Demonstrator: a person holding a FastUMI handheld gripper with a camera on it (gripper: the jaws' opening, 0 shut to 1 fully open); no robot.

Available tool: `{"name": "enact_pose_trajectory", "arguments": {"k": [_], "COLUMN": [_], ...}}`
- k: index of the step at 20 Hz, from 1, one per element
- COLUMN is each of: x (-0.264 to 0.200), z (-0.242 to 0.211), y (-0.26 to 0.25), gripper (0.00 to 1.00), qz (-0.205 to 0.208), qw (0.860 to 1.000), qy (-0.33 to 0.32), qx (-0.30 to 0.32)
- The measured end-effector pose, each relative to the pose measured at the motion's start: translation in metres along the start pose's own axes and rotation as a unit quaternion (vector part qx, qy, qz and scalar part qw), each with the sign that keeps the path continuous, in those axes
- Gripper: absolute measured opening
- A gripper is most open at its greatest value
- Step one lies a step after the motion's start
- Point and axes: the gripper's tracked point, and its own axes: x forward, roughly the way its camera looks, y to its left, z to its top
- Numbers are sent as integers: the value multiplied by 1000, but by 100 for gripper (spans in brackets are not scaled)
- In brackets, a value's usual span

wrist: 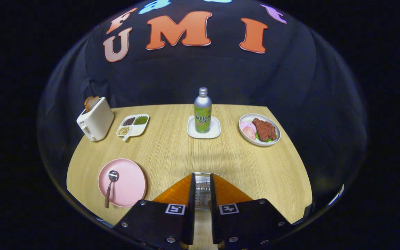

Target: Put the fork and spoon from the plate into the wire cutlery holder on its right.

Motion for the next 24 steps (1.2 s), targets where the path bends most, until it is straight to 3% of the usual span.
{"name": "enact_pose_trajectory", "arguments": {"k": [4,9,12,18,24], "x": [-10,-22,-30,-47,-41], "z": [22,43,53,74,52], "y": [13,43,64,127,185], "gripper": [42,77,82,89,92], "qz": [-1,17,19,63,95], "qw": [998,991,986,969,969], "qy": [-64,-129,-165,-236,-225], "qx": [-11,-17,-26,-28,-33]}}
